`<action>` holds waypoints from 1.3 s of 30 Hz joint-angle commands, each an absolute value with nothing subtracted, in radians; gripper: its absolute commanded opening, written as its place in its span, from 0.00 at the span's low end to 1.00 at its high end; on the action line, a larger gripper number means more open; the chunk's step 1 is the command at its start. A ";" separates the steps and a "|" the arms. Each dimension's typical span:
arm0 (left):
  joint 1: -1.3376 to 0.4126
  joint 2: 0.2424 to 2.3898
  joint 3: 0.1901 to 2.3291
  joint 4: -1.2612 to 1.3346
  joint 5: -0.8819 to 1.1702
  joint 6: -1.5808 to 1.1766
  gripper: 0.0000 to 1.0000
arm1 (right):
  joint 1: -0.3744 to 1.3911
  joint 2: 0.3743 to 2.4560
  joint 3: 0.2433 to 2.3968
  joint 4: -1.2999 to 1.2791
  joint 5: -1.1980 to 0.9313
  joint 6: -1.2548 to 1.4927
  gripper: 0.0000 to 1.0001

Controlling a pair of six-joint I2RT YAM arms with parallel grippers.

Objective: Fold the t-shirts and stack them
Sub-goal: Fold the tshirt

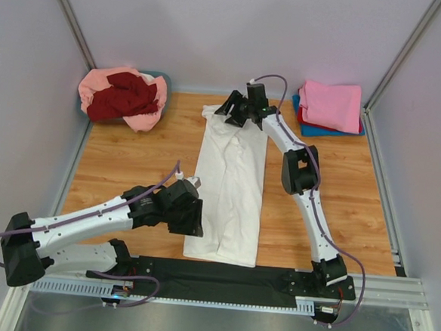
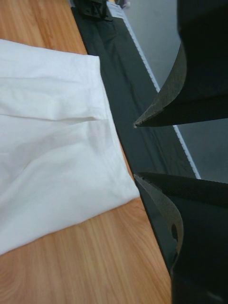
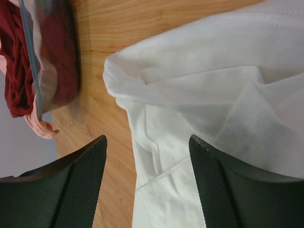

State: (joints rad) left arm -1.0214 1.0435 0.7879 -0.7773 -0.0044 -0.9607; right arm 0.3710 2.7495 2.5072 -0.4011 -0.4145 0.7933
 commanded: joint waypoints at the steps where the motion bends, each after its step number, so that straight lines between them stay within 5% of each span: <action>1: -1.032 0.974 0.779 -0.779 -0.150 -0.950 0.50 | 0.374 2.559 2.478 -0.385 -0.463 0.703 0.72; 6: -1.032 0.977 0.738 -0.765 -0.207 -0.928 0.48 | 0.365 2.367 2.357 -0.508 -0.388 0.572 0.84; 11: -1.032 0.979 0.684 -0.701 -0.215 -0.919 0.51 | 0.361 2.108 2.139 -0.688 -0.270 0.445 0.86; 19: -1.032 0.950 0.509 -0.519 -0.086 -0.900 0.52 | 0.466 1.459 1.220 -0.677 -0.106 0.503 0.82; 24: -1.034 0.946 0.437 -0.459 -0.043 -0.916 0.49 | 0.592 1.082 0.833 -0.646 -0.072 0.687 0.80; 35: -1.034 0.943 0.336 -0.348 0.015 -0.928 0.50 | 0.917 0.864 0.516 -0.687 0.058 0.957 0.76; 38: -1.035 0.983 0.324 -0.347 0.026 -0.931 0.20 | 1.006 0.900 0.485 -0.631 0.077 1.021 0.76; 39: -1.037 0.988 0.318 -0.347 0.029 -0.942 0.00 | 1.043 0.928 0.482 -0.615 0.086 1.034 0.75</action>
